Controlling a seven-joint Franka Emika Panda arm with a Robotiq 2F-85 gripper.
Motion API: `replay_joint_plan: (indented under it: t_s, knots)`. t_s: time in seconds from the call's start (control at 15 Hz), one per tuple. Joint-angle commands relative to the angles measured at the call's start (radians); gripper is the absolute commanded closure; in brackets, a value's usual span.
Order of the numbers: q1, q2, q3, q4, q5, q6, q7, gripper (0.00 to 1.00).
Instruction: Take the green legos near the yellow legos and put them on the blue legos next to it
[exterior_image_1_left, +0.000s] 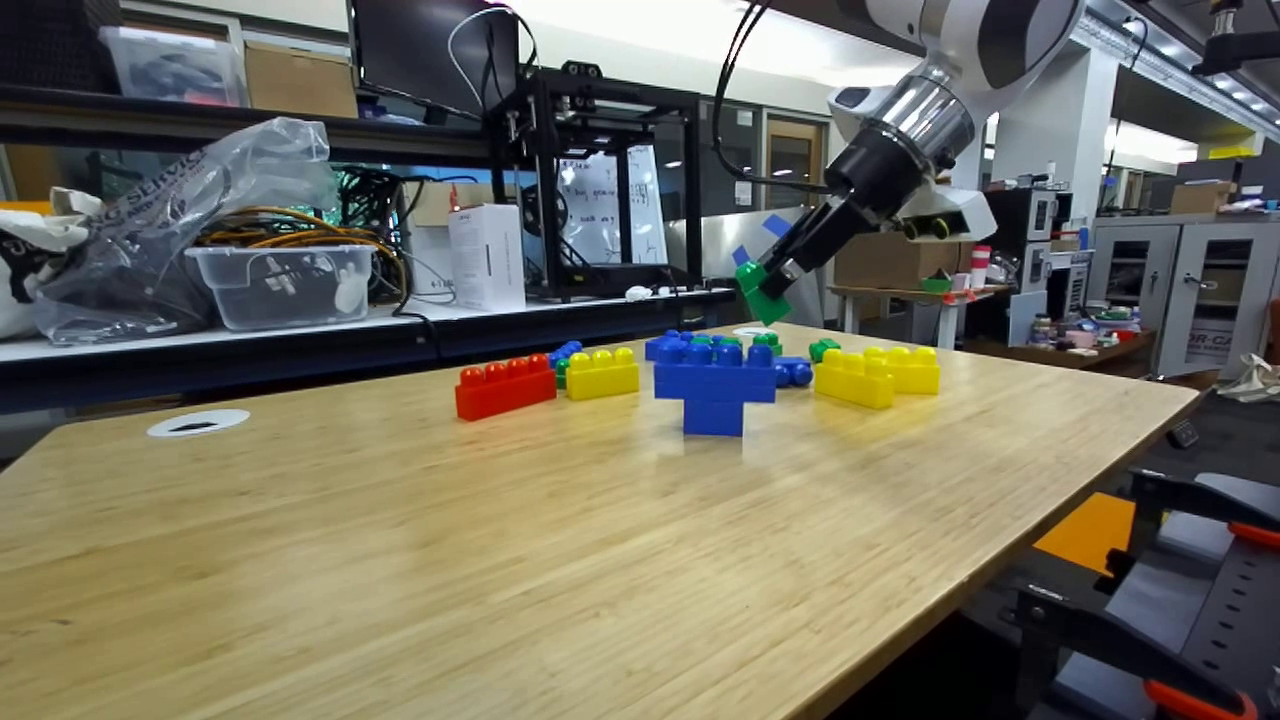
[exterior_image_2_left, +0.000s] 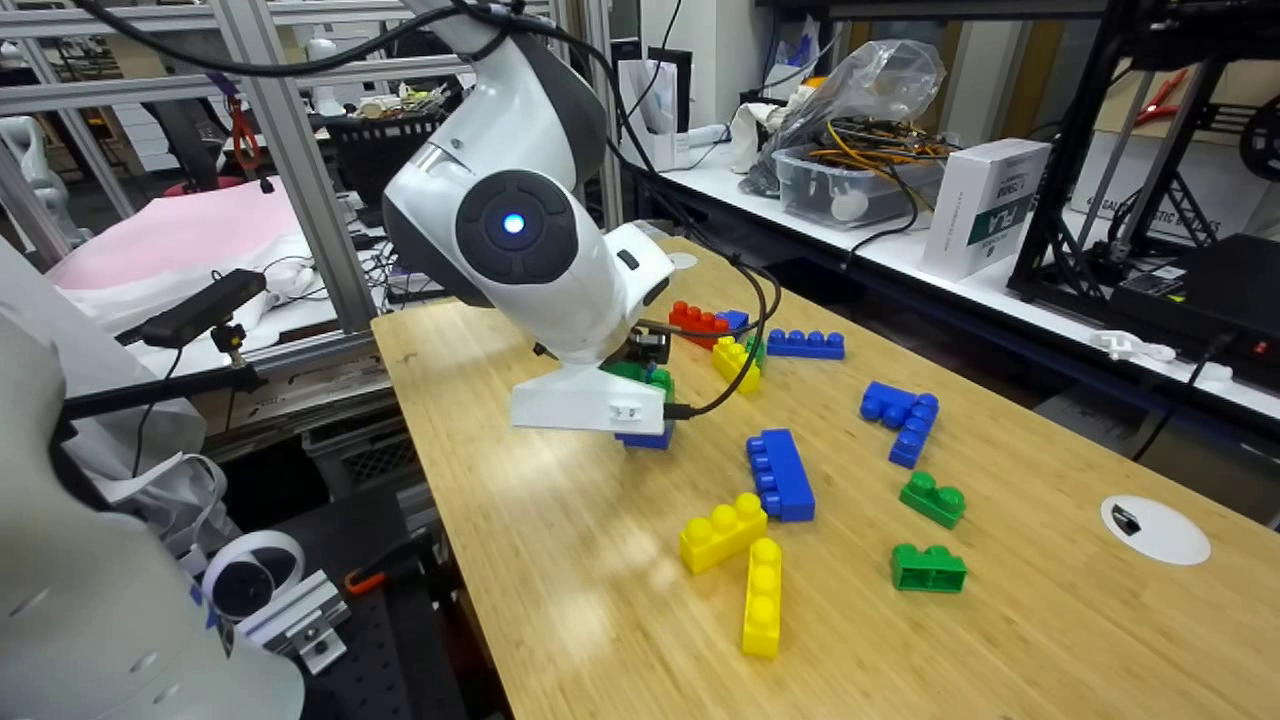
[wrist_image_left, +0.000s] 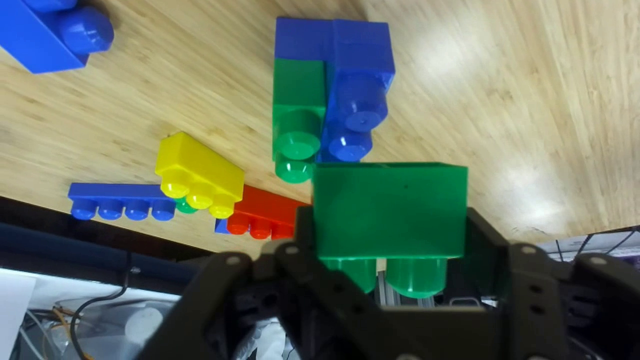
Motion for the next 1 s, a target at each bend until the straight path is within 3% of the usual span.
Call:
replay_joint_plan:
  t_s: [0.0, 0.07, 0.53, 0.6, 0.93]
  knots:
    - [0.0, -0.003, 0.0, 0.0, -0.001, 0.0, 0.004, 0.55]
    - [0.0, -0.003, 0.0, 0.001, -0.001, 0.0, 0.006, 0.3]
    - [0.002, -0.002, 0.0, 0.001, -0.001, 0.0, 0.006, 0.3]
    - [0.004, 0.0, 0.002, 0.003, -0.012, 0.001, 0.009, 0.55]
    - [0.006, -0.019, -0.013, 0.019, 0.117, -0.041, -0.132, 0.55]
